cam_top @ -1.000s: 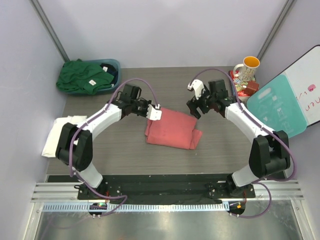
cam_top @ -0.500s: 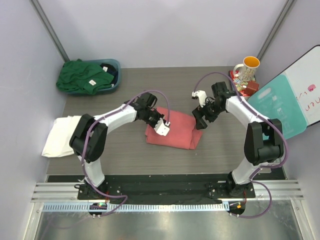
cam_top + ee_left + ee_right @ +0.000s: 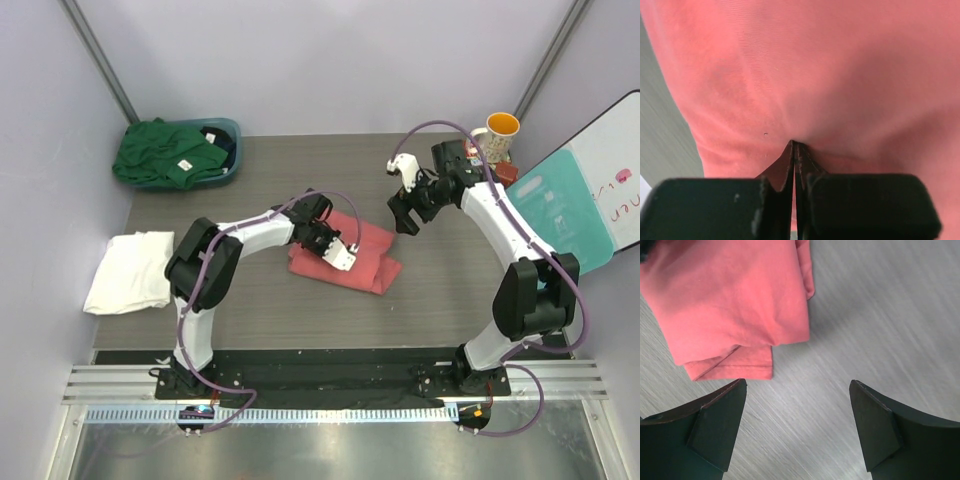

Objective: Fold and stack the t-shirts
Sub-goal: Smooth out wrinkles on the folded tshirt, then put the neatly folded tshirt into the corner of the board with the left arm

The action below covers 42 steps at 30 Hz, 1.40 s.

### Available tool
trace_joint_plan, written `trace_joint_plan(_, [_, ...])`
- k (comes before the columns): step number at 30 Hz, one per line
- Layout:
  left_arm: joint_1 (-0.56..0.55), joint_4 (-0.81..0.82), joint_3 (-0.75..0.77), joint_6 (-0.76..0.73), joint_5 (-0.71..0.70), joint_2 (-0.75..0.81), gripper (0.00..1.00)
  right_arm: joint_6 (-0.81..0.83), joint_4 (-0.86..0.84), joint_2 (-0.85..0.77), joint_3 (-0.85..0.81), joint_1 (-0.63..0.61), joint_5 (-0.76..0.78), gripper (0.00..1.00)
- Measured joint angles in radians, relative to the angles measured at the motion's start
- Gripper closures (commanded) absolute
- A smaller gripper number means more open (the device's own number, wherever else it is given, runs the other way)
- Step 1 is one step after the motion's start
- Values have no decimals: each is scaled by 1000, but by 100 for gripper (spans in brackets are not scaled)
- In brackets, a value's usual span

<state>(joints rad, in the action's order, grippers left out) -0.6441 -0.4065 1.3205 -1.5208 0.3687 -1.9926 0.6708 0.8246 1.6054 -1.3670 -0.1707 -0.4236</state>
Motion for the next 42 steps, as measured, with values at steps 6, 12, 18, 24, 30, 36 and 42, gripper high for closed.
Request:
trace_joint_plan(6, [-1, 39, 40, 196, -104, -14, 86, -25, -3, -27, -28, 0, -27, 11])
trace_joint_plan(12, [5, 23, 79, 398, -145, 23, 41, -66, -27, -21, 27, -5, -54, 12])
trace_joint_plan(18, [58, -114, 231, 626, -70, 114, 3, -76, -58, 7, 28, -31, -36, 13])
trace_joint_plan(24, [209, -288, 394, 855, -3, 107, 0, -71, -67, 60, -13, -65, 57, 10])
trace_joint_plan(30, [353, -519, 605, 991, 153, -133, 0, -109, -79, 150, -179, -74, 120, 21])
trace_joint_plan(36, [409, -721, 805, 1045, 299, -416, 0, -112, -95, 225, -258, -150, 179, 22])
trace_joint_plan(42, [408, -836, 933, 1053, 412, -514, 0, -45, -90, 260, -241, -302, 185, 26])
